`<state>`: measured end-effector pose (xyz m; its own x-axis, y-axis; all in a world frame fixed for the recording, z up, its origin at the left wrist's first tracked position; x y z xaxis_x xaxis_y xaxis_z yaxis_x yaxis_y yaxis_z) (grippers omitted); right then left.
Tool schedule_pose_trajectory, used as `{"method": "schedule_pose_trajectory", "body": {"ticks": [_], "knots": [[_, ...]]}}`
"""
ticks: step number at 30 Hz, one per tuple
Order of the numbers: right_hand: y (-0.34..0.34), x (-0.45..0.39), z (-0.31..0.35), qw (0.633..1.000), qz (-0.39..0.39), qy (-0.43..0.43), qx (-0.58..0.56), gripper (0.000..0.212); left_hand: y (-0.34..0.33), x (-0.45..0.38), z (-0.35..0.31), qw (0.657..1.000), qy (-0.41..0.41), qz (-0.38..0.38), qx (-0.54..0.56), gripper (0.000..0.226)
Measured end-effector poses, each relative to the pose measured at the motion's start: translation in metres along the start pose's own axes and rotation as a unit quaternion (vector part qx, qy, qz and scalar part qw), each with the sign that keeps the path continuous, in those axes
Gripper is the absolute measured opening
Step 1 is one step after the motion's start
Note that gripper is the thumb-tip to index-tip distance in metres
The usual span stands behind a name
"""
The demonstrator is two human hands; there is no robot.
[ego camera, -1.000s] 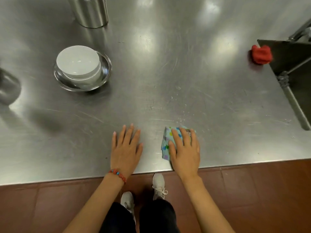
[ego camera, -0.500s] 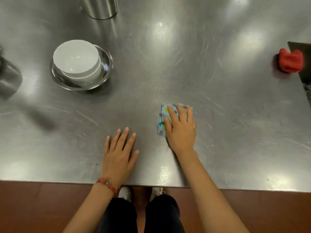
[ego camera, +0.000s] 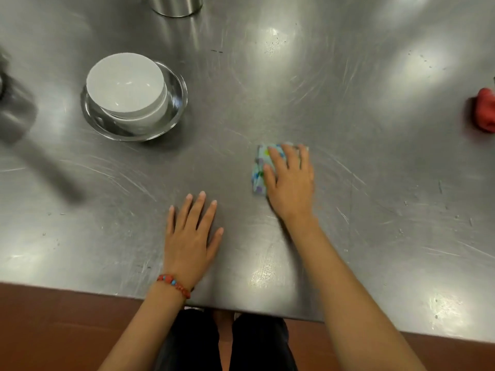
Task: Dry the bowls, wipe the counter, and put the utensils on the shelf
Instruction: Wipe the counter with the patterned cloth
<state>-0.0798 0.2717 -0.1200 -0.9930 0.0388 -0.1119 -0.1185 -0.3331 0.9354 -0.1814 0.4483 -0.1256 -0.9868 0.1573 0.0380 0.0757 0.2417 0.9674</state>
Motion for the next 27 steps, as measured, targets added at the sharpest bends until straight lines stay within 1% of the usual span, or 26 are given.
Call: {"method": "schedule_pose_trajectory", "body": {"ticks": [2,5,7,9,11,13,15,18,20,22,25,27], "knots": [[-0.004,0.033,0.016,0.999,0.000,0.035,0.017,0.037,0.000,0.000,0.001,1.000,0.000,0.002,-0.003,0.051],[-0.007,0.012,0.020,0.998,0.012,0.060,0.017,0.036,0.000,0.000,0.001,1.000,-0.002,0.002,-0.003,0.051],[-0.011,-0.031,0.023,0.998,0.025,0.047,0.024,0.038,0.000,0.000,0.001,1.000,-0.001,0.003,-0.004,0.051],[-0.017,-0.070,0.025,0.998,0.036,0.016,0.049,0.042,-0.001,0.000,0.001,1.000,-0.004,0.005,-0.007,0.051],[-0.022,-0.076,0.029,0.998,0.036,0.005,0.058,0.043,0.000,0.000,0.000,1.000,-0.004,0.005,-0.006,0.051],[-0.021,-0.048,0.033,0.999,0.029,0.016,0.033,0.042,0.000,0.001,0.000,1.000,-0.003,0.006,-0.002,0.051],[-0.014,0.003,0.035,0.999,0.012,0.033,0.000,0.038,0.002,0.001,0.000,1.000,-0.004,0.007,0.005,0.051],[-0.004,0.077,0.028,0.999,0.007,0.047,0.015,0.037,0.002,0.002,-0.002,1.000,-0.007,0.015,0.017,0.052],[0.003,0.094,0.014,0.998,0.015,0.056,0.025,0.037,0.004,0.002,-0.004,1.000,-0.016,0.015,0.020,0.053],[0.013,0.086,-0.008,0.999,0.001,0.026,0.030,0.037,0.006,0.005,-0.010,0.999,-0.040,0.010,0.024,0.052],[0.024,0.059,-0.038,0.995,-0.010,-0.094,0.032,0.039,0.009,0.012,-0.026,0.995,-0.095,0.002,0.028,0.049],[0.025,0.068,-0.036,0.989,-0.015,-0.145,0.026,0.041,0.007,0.018,-0.038,0.991,-0.132,0.006,0.027,0.048]]}}
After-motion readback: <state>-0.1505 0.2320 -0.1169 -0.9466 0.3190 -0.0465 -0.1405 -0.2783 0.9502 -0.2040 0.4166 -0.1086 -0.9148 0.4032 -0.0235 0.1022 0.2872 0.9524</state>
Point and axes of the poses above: each hand's wrist, its own x-axis away from the middle knuckle, its own y-axis out of the back of the hand, z = x × y, the point moved 6 cm from there along -x, towards the middle knuckle, and after that the axes turned 3 degrees about -y, right-handed, at the moved point
